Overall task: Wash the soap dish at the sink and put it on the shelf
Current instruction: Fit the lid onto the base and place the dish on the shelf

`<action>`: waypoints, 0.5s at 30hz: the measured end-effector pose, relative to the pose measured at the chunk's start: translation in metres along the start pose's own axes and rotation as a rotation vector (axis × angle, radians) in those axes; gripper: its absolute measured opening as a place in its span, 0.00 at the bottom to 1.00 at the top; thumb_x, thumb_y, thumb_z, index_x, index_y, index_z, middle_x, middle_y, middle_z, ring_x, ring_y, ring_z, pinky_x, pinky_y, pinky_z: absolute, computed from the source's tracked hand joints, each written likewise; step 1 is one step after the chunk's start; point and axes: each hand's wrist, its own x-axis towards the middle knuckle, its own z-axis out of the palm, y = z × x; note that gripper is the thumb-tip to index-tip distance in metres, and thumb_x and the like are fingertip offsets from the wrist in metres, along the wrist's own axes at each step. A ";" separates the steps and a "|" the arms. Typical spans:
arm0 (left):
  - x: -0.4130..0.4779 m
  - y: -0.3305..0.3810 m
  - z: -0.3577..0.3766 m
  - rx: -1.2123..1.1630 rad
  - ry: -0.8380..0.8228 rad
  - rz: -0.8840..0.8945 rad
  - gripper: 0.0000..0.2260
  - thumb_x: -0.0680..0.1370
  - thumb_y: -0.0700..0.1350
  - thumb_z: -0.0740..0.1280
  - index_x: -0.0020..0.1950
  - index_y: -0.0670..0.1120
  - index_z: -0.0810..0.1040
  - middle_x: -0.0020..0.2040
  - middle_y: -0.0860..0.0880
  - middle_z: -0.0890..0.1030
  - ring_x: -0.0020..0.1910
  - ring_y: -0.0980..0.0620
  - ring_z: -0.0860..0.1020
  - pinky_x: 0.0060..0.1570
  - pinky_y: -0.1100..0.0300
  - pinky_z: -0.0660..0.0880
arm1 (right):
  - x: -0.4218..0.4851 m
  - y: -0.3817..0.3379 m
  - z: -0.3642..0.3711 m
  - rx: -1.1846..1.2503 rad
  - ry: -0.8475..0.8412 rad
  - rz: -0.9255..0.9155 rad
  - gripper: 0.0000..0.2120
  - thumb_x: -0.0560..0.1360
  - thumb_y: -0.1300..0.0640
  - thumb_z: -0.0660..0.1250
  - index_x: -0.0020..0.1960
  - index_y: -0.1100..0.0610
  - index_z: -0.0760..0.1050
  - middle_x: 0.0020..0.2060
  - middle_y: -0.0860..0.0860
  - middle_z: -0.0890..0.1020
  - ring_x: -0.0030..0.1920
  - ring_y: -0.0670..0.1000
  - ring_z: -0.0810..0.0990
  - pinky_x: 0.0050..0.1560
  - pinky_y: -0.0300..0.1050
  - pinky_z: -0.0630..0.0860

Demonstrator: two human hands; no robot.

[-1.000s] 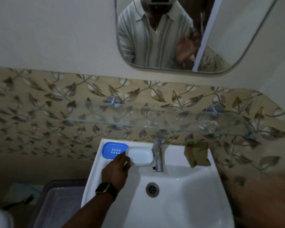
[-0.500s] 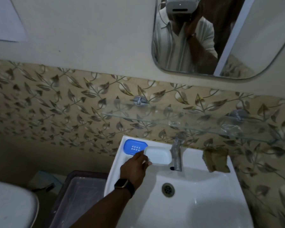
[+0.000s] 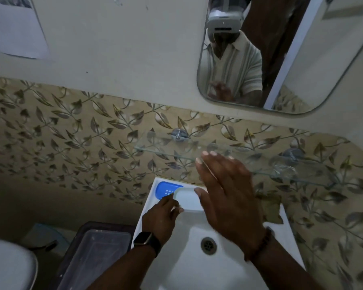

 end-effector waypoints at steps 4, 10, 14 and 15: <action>-0.002 -0.004 -0.009 -0.053 0.009 -0.016 0.05 0.78 0.54 0.67 0.45 0.55 0.78 0.55 0.57 0.83 0.49 0.51 0.82 0.39 0.54 0.78 | -0.028 0.026 0.037 -0.029 -0.765 0.181 0.34 0.79 0.42 0.64 0.80 0.52 0.58 0.81 0.53 0.57 0.80 0.56 0.56 0.78 0.56 0.48; 0.000 -0.009 -0.020 -0.048 0.000 -0.048 0.06 0.79 0.53 0.68 0.43 0.56 0.77 0.51 0.58 0.82 0.44 0.55 0.79 0.37 0.62 0.72 | -0.058 0.023 0.075 0.019 -0.823 0.061 0.15 0.69 0.51 0.79 0.56 0.49 0.84 0.59 0.54 0.85 0.59 0.56 0.83 0.55 0.53 0.81; 0.000 -0.015 -0.027 -0.040 -0.007 -0.061 0.06 0.79 0.53 0.68 0.43 0.54 0.78 0.47 0.57 0.81 0.41 0.55 0.76 0.36 0.61 0.70 | -0.059 0.022 0.090 0.121 -0.706 0.079 0.07 0.77 0.52 0.69 0.52 0.52 0.84 0.52 0.50 0.86 0.54 0.54 0.84 0.49 0.50 0.81; -0.002 -0.018 -0.030 -0.027 -0.002 -0.062 0.06 0.79 0.52 0.69 0.43 0.54 0.78 0.46 0.58 0.80 0.40 0.56 0.76 0.34 0.61 0.68 | -0.058 0.022 0.093 0.148 -0.692 0.085 0.08 0.78 0.53 0.67 0.53 0.53 0.83 0.52 0.50 0.85 0.54 0.54 0.83 0.50 0.50 0.81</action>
